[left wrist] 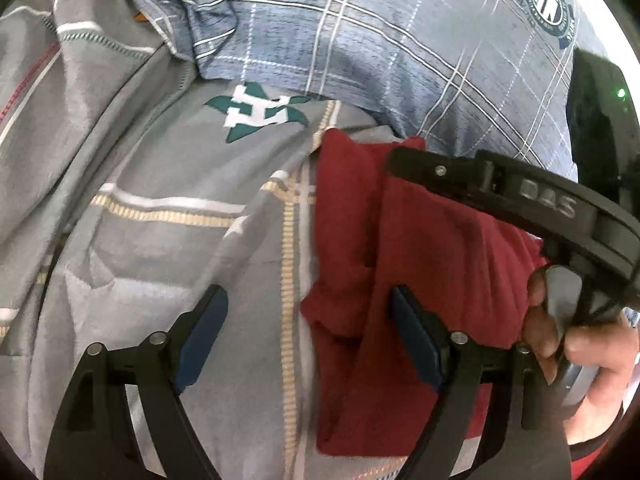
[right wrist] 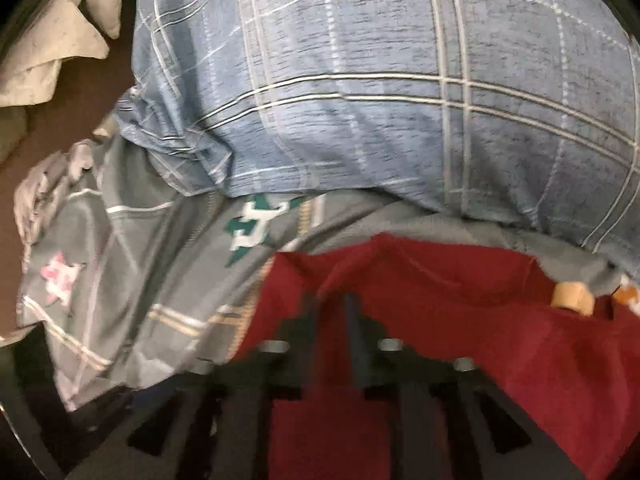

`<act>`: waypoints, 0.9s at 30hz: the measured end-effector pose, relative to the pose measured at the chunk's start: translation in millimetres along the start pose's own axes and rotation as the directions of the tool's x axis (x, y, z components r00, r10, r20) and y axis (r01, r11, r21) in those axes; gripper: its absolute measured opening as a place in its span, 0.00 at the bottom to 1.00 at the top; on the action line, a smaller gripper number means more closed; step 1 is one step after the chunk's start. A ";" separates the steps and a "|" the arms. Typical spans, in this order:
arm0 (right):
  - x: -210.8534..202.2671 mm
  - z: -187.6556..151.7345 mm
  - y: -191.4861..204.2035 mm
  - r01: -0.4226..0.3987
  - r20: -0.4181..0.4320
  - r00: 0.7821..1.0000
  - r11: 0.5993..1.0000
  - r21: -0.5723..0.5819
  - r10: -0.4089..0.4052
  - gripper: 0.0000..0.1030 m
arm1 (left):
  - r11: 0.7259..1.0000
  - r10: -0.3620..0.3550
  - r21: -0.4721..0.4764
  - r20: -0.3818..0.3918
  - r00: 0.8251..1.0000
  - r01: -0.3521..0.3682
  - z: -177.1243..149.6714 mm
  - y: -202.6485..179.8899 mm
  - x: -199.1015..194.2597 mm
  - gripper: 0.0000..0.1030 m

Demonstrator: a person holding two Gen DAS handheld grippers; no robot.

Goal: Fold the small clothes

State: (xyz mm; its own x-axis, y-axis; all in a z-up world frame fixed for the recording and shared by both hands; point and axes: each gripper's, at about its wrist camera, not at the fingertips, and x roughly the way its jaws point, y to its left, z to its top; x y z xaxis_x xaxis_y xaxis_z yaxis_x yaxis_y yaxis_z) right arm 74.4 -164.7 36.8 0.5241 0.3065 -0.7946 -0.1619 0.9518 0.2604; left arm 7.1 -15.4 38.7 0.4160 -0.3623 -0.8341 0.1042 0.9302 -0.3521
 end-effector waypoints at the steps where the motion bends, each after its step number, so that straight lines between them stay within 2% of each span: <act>1: 5.0 0.3 5.8 0.005 -0.010 1.000 1.000 -0.019 -0.006 0.65 | 1.000 0.003 -0.001 -0.002 1.000 -0.003 -0.9 2.5 -1.8 0.81; 3: 20.5 1.6 31.8 0.083 -0.035 0.996 0.989 -0.122 -0.088 0.65 | 1.000 -0.006 -0.010 -0.007 1.000 0.006 -2.3 6.0 -4.4 0.81; 5: 36.8 1.2 45.5 0.156 -0.075 0.982 0.969 -0.189 -0.172 0.65 | 1.000 -0.002 -0.003 -0.012 1.000 0.002 -3.2 5.5 -2.6 0.81; 7: 54.2 1.6 46.7 0.202 -0.085 0.971 0.961 -0.190 -0.222 0.65 | 1.000 0.004 0.007 -0.019 1.000 -0.004 -3.5 3.6 0.8 0.81; 8: 55.4 0.6 48.5 0.238 -0.040 0.967 0.949 -0.205 -0.251 0.60 | 1.000 0.004 0.009 -0.022 1.000 -0.004 -3.5 2.6 2.1 0.81; 9: 55.5 -0.3 49.2 0.269 -0.017 0.960 0.938 -0.220 -0.279 0.46 | 1.000 0.005 0.014 -0.023 1.000 -0.004 -3.3 1.0 3.6 0.81; 10: 52.5 -1.3 47.6 0.271 -0.004 0.960 0.938 -0.214 -0.278 0.41 | 1.000 0.004 0.019 -0.023 1.000 -0.003 -3.2 0.1 4.1 0.81; 11: 44.7 -1.9 41.0 0.245 0.007 0.969 0.952 -0.185 -0.248 0.26 | 1.000 0.003 0.025 -0.019 1.000 -0.002 -2.9 -1.8 4.6 0.81; 12: 40.9 -2.3 35.5 0.228 0.011 0.973 0.960 -0.165 -0.230 0.16 | 1.000 0.001 0.029 -0.012 1.000 -0.001 -2.6 -3.7 4.6 0.81; 14: 22.7 -4.0 14.2 0.162 0.024 0.987 0.983 -0.084 -0.161 0.14 | 0.999 -0.010 0.040 0.004 1.000 0.010 -1.8 -8.3 4.5 0.81; 17: 3.3 -7.9 -6.8 0.111 0.039 0.993 0.993 -0.034 -0.110 0.13 | 0.998 -0.024 0.055 0.023 0.999 0.023 -1.4 -14.9 7.2 0.81; 19: -2.1 -9.8 -13.2 0.101 0.038 0.994 0.995 -0.020 -0.100 0.12 | 0.998 -0.027 0.059 0.031 0.999 0.025 -1.6 -16.0 9.7 0.81; 22: -5.7 -12.5 -19.4 0.084 0.034 0.996 0.996 -0.004 -0.084 0.12 | 0.997 -0.023 0.068 0.041 0.999 0.020 -1.3 -15.4 10.2 0.75; 27: -11.9 -11.7 -19.4 0.088 0.030 0.996 0.996 -0.004 -0.088 0.12 | 0.995 0.012 0.099 0.062 0.998 -0.018 -1.7 -15.7 7.1 0.75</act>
State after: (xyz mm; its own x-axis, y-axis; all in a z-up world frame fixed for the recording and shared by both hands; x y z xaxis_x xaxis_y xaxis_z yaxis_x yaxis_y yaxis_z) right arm 61.5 -186.7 34.7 0.5611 0.2210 -0.7977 -0.1181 0.9752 0.1872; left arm 6.8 -32.7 37.6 0.4726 -0.3464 -0.8103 0.1854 0.9380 -0.2928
